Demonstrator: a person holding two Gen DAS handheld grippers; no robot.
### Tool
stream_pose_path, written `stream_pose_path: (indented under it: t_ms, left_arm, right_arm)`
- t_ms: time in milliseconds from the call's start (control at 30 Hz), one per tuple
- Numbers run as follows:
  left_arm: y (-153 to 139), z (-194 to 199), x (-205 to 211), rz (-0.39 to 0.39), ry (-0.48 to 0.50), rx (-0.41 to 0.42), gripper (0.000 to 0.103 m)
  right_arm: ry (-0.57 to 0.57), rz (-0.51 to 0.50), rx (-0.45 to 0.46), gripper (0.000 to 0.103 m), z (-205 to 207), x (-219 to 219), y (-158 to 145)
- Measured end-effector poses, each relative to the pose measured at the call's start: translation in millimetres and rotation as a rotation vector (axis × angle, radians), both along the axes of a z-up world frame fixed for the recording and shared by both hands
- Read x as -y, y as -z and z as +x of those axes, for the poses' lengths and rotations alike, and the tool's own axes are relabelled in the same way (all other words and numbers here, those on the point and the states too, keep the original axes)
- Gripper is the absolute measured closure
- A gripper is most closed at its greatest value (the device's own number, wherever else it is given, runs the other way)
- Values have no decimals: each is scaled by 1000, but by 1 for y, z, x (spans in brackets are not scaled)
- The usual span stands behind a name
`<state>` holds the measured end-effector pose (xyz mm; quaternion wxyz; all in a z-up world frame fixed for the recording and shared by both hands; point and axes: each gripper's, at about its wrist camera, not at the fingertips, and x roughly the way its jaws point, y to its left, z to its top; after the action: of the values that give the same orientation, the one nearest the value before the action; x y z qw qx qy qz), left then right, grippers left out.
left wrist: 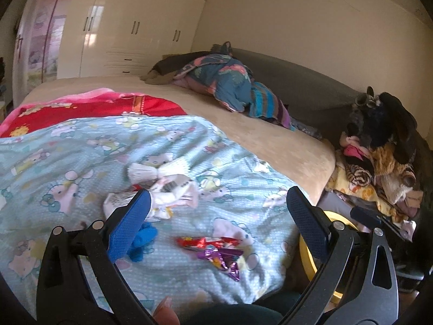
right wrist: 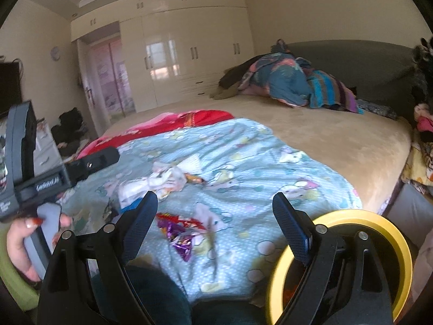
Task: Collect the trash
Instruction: 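Move both open tools back over the remaining trash on the blanket, then grasp the white barcode plastic bag with the left tool while the right tool grasps the purple wrapper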
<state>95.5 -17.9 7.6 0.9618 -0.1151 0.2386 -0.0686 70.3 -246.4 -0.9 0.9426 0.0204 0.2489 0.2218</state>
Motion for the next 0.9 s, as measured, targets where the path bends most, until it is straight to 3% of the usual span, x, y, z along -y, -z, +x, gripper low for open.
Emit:
stream_pose_path:
  t_ms: [533, 900]
  left_arm:
    - [18, 4, -62, -31, -150, -36, 11]
    - [55, 19, -96, -31, -200, -144, 11]
  right_arm:
    - [-166, -102, -99, 19, 14, -55, 33]
    - [-252, -207, -210, 25, 46, -91, 71]
